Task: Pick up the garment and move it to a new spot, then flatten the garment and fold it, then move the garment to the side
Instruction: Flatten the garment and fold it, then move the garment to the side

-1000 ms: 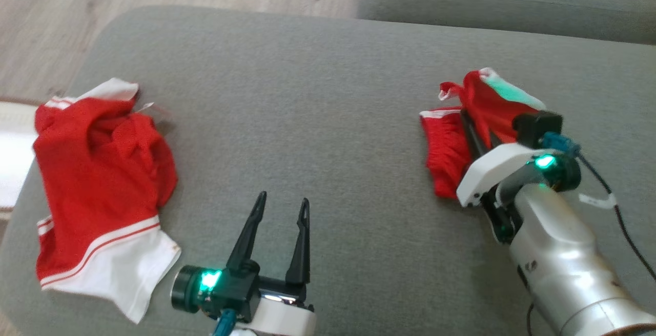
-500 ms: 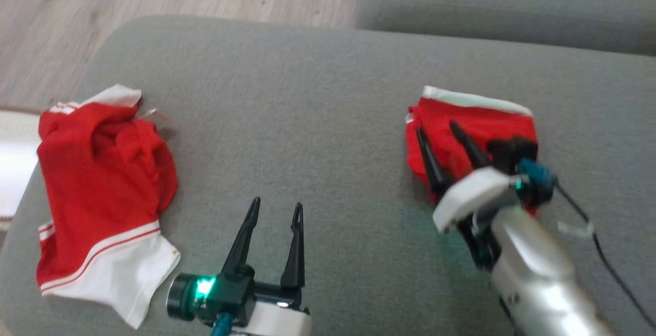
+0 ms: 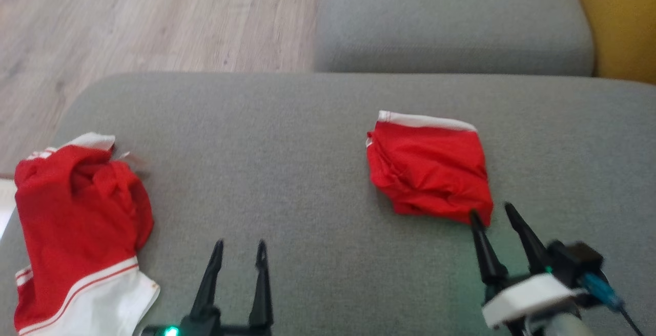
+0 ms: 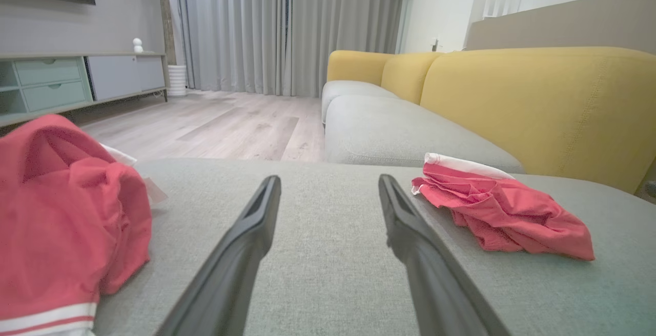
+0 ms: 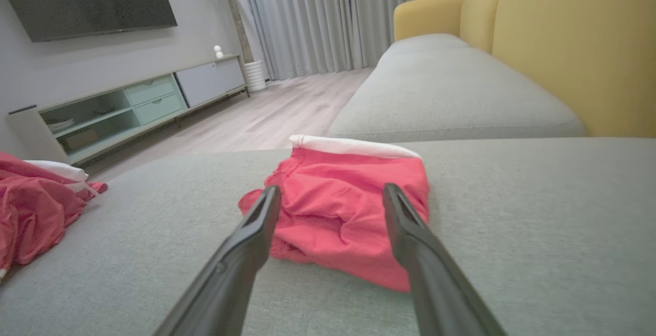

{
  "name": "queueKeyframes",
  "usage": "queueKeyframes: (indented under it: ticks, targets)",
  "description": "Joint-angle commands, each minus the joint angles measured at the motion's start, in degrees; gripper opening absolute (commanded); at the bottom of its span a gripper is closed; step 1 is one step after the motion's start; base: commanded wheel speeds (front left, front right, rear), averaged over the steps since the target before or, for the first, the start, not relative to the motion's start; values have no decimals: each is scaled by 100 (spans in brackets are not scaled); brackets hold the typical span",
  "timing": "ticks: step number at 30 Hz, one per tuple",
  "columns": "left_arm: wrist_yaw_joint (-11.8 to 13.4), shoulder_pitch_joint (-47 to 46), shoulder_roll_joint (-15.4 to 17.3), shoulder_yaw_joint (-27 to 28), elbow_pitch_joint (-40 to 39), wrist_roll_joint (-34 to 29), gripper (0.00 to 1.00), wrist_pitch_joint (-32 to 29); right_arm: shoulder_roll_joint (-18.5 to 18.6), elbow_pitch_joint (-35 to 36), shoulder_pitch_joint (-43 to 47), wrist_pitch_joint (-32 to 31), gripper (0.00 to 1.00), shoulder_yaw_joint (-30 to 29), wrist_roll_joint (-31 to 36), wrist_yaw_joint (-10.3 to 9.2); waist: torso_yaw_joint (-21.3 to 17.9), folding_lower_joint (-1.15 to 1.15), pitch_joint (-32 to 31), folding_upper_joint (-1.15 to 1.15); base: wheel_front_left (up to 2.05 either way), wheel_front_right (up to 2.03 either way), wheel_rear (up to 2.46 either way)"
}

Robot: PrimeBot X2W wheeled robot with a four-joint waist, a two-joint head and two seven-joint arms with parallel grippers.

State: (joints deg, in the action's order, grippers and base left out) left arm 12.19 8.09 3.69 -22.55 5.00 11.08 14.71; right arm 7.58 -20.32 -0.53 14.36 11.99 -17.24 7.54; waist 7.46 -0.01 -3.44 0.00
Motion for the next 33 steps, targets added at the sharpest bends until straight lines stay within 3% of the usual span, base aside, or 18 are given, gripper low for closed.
queueKeyframes:
  ticks: [1,11,33]
  targets:
    - [37,-120,15,217,-200,-48,100,29,15,204,-165,62,100,87,21,-5,-56,1,-67,0,0,0,0]
    - [11,402,16,575,-458,-215,100,29,-33,567,486,63,100,-379,171,-5,-97,1,-287,0,0,0,0]
    - [-220,603,-49,806,-459,-368,100,29,10,670,767,63,100,-370,143,-5,-158,1,-405,0,0,0,0]
